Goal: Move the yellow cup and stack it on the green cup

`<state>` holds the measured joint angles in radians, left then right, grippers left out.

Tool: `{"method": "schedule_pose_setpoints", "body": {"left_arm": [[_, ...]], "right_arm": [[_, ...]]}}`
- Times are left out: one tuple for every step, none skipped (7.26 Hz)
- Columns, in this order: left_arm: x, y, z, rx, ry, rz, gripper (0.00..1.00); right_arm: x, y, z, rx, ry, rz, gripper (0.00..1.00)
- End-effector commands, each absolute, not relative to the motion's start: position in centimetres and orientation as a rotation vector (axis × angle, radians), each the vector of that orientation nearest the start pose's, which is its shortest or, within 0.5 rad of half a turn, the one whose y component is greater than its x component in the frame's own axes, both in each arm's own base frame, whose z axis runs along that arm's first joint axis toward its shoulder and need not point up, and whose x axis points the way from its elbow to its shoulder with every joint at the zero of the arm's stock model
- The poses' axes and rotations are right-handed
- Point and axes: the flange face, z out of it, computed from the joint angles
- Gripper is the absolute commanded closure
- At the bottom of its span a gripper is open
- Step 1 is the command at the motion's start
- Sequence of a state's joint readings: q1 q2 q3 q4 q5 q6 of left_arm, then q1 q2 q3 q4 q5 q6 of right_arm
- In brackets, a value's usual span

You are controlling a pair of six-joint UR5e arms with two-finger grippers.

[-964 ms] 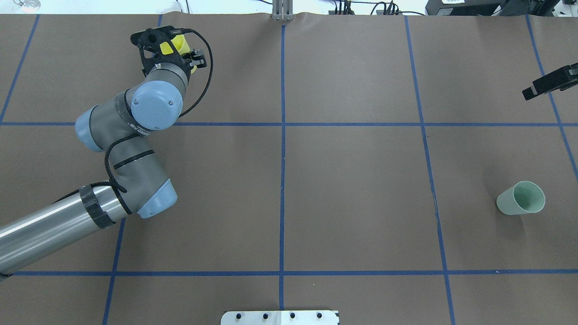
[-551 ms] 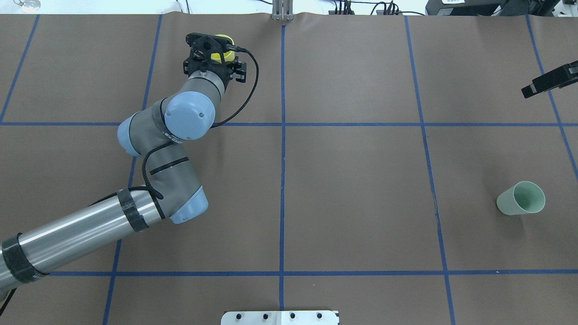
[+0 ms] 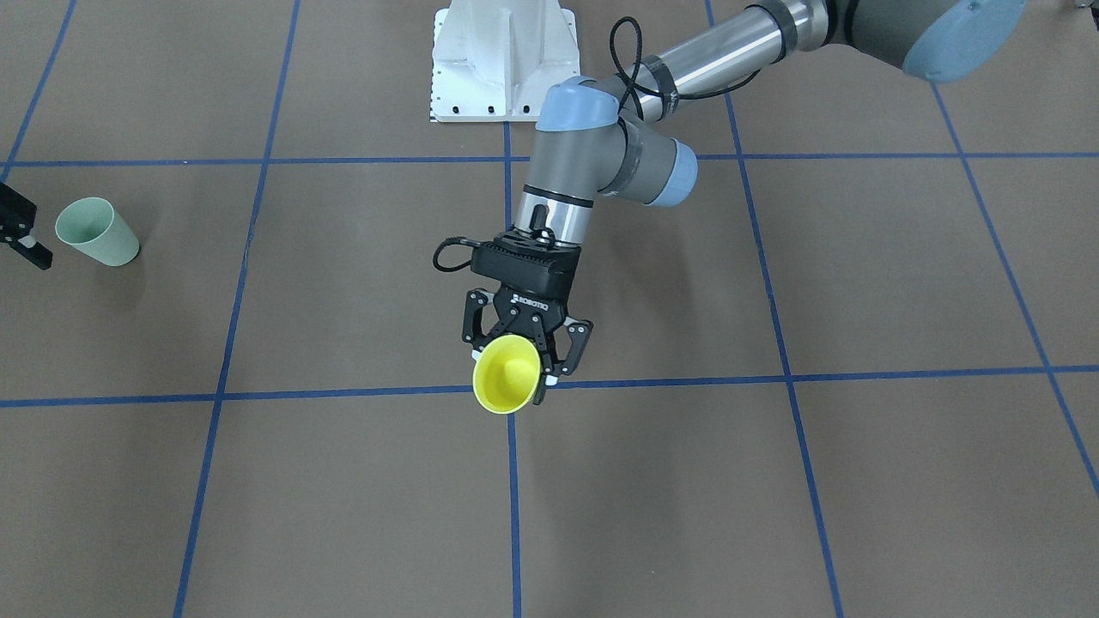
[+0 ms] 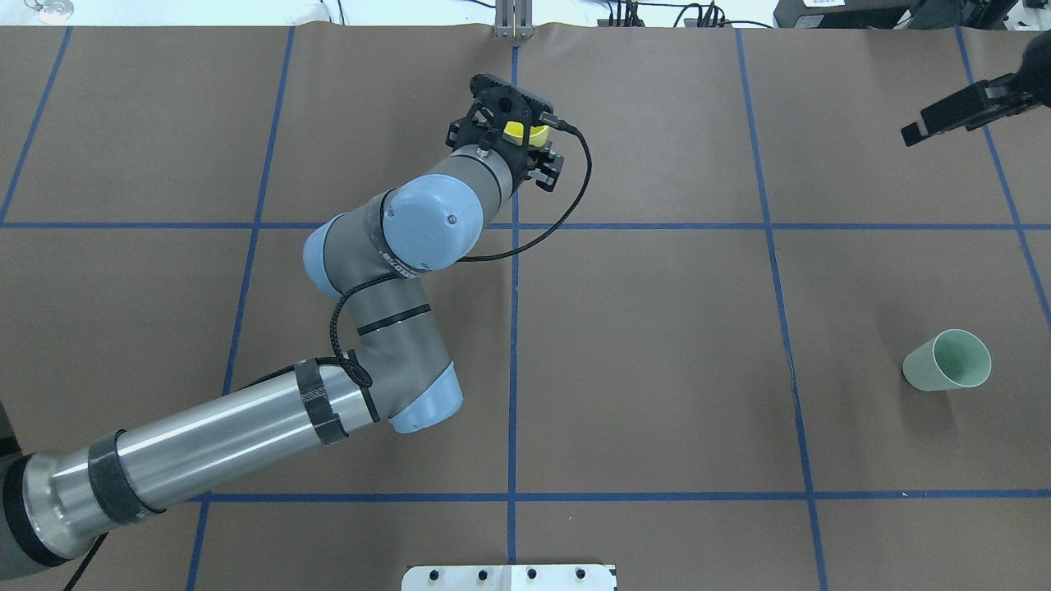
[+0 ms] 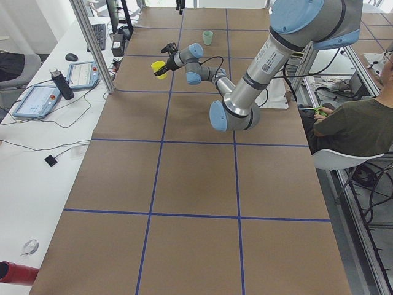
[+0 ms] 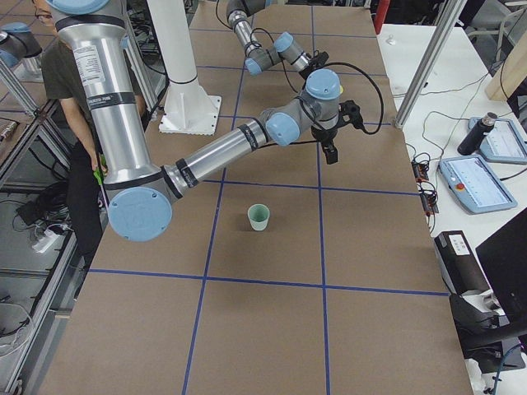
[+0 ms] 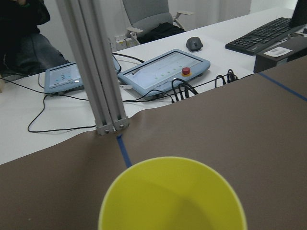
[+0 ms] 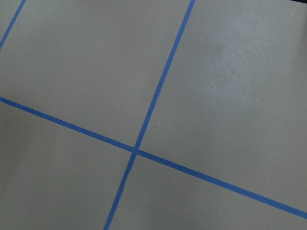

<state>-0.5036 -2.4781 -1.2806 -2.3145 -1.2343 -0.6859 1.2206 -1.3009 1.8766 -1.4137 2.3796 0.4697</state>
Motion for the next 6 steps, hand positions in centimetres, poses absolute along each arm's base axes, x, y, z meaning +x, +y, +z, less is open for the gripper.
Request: {"method": "schedule_pose_setpoints", "body": {"left_arm": [[62.3, -47.4, 9.1, 1.075, 0.928, 0.141, 0.49], [62.2, -46.9, 8.1, 1.084, 0.957, 0.142, 0.36], [62.8, -45.8, 7.0, 1.106, 0.958, 0.186, 0.33], [62.3, -45.2, 5.7, 1.143, 0.977, 0.203, 0.33], [62.4, -44.9, 5.6, 1.163, 0.965, 0.232, 0.34], [62.8, -44.3, 5.6, 1.185, 0.941, 0.276, 0.34]], "right_arm": [[-19.0, -57.2, 29.4, 0.275, -1.033, -0.143, 0.00], [-20.1, -58.3, 27.7, 0.253, -1.049, -0.103, 0.00], [-21.4, -58.5, 26.4, 0.230, -1.065, -0.074, 0.00], [-22.9, -58.6, 25.7, 0.203, -1.073, -0.060, 0.00], [-23.8, -58.8, 24.9, 0.195, -1.079, -0.057, 0.00], [-24.7, -58.3, 24.6, 0.174, -1.089, -0.047, 0.00]]}}
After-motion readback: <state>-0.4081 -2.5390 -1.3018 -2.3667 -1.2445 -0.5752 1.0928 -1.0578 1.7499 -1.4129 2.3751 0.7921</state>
